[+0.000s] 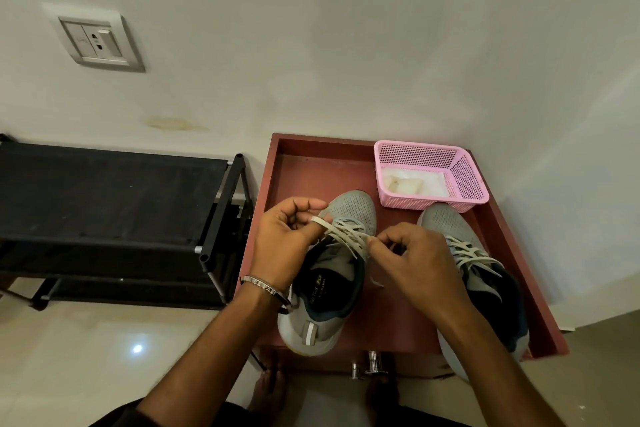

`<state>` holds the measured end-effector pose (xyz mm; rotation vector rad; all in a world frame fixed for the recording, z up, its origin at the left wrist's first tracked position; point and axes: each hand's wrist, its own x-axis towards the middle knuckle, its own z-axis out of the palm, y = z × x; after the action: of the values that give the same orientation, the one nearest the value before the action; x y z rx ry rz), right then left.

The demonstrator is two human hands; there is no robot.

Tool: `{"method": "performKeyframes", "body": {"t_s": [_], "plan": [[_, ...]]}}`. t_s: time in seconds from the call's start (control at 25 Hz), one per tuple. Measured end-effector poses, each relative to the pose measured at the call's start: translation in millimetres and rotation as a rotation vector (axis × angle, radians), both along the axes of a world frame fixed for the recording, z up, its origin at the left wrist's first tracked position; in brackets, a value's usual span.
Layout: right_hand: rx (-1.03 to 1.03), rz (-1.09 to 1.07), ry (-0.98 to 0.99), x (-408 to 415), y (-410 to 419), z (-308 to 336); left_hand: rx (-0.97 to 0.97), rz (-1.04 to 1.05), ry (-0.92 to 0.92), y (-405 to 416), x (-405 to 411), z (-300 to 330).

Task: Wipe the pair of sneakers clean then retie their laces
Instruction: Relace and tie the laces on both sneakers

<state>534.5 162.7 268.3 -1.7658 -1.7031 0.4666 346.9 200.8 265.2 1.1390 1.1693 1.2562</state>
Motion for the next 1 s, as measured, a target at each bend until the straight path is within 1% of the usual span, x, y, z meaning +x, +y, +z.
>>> {"method": "performKeyframes", "body": {"t_s": [0.12, 0.2, 0.32, 0.44, 0.52, 0.56, 0.6, 0.68, 0.8, 0.84, 0.96, 1.0], "plan": [[0.066, 0.009, -0.137, -0.9, 0.7, 0.3, -0.004, 0.025, -0.068, 1.7, -1.2, 0.4], [0.058, 0.035, -0.103, 0.8, 2.2, -2.2, 0.010, 0.027, -0.057, 2.2, -2.7, -0.2], [0.013, 0.105, -0.019, 5.4, 3.6, -7.2, -0.007, 0.017, -0.056, 0.7, -1.9, -0.3], [-0.073, 0.192, -0.100, 10.5, 2.6, -6.4, -0.042, 0.063, -0.104, 2.5, -4.2, -0.8], [-0.106, 0.188, -0.168, 17.3, 2.6, -6.8, -0.077, 0.122, -0.152, 5.6, -8.0, -2.4], [-0.132, 0.178, -0.169, 21.5, 2.8, -7.7, -0.091, 0.157, -0.171, 7.2, -9.8, -3.9], [-0.174, 0.176, -0.138, 24.9, 2.8, -8.3, -0.106, 0.188, -0.183, 8.0, -10.8, -4.9], [-0.253, 0.161, -0.016, 26.8, 2.0, -11.4, -0.139, 0.235, -0.179, 8.2, -11.9, -7.8], [-0.259, 0.062, 0.129, 21.8, 2.8, -16.3, -0.231, 0.248, -0.132, 7.8, -12.1, -7.0], [-0.258, 0.037, 0.152, 19.8, 3.4, -17.1, -0.280, 0.248, -0.172, 8.5, -13.2, -5.1], [-0.254, 0.021, 0.143, 16.7, 3.7, -19.3, -0.397, 0.248, -0.381, 10.8, -14.5, 0.3], [-0.247, 0.019, 0.135, 16.4, 3.4, -19.7, -0.422, 0.250, -0.393, 10.4, -13.7, 1.6]]}}
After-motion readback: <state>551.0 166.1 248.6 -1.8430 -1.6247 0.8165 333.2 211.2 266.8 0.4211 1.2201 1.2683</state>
